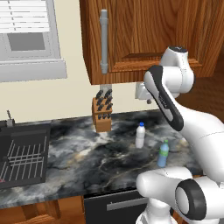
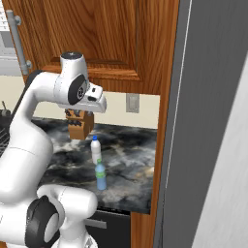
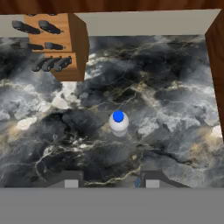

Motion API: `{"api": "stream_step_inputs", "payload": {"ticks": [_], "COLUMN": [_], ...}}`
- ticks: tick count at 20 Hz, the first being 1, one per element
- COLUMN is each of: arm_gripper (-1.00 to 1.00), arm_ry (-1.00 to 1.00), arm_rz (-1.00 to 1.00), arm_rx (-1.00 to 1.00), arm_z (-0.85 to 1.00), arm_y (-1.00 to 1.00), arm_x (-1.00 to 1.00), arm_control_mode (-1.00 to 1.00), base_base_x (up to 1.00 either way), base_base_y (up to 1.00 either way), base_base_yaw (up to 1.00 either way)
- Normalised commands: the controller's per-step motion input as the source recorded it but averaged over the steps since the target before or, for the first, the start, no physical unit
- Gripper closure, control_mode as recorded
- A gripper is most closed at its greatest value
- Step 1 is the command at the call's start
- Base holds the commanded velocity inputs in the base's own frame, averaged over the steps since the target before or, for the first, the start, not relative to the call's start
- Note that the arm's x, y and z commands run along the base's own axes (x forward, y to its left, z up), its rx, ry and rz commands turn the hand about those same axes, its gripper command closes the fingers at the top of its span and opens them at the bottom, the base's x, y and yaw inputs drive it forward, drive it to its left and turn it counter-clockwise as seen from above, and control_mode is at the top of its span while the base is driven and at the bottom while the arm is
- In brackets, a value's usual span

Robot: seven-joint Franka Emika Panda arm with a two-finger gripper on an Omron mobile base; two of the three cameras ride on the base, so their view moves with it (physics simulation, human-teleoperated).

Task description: Take the bottled waters from the counter and place them in the freezer to freeze. Close the freezer door after placing the bottles.

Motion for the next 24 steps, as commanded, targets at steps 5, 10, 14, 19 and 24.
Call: {"api": "stream_step_inputs", "payload": {"ticks": [5, 10, 14, 19, 24], "arm_gripper": [-1.00, -1.00, -1.00, -1.00, -1.00], "arm_ry": [0.00, 0.00, 0.00, 0.00, 0.00], "arm_rz": [-0.08, -0.17, -0.26, -0.36, -0.45], "arm_rx": [0.00, -0.01, -0.03, -0.07, -0.12], "arm_z": [0.00, -0.15, -0.31, -0.45, -0.54], "arm_y": [0.12, 0.23, 0.44, 0.31, 0.05], "arm_x": [0.00, 0.00, 0.00, 0.00, 0.00], "arm_control_mode": [-1.00, -1.00, -1.00, -1.00, -1.00], "base_base_x": [0.00, 0.00, 0.00, 0.00, 0.00], "base_base_y": [0.00, 0.00, 0.00, 0.00, 0.00], "base_base_yaw": [0.00, 0.00, 0.00, 0.00, 0.00]}}
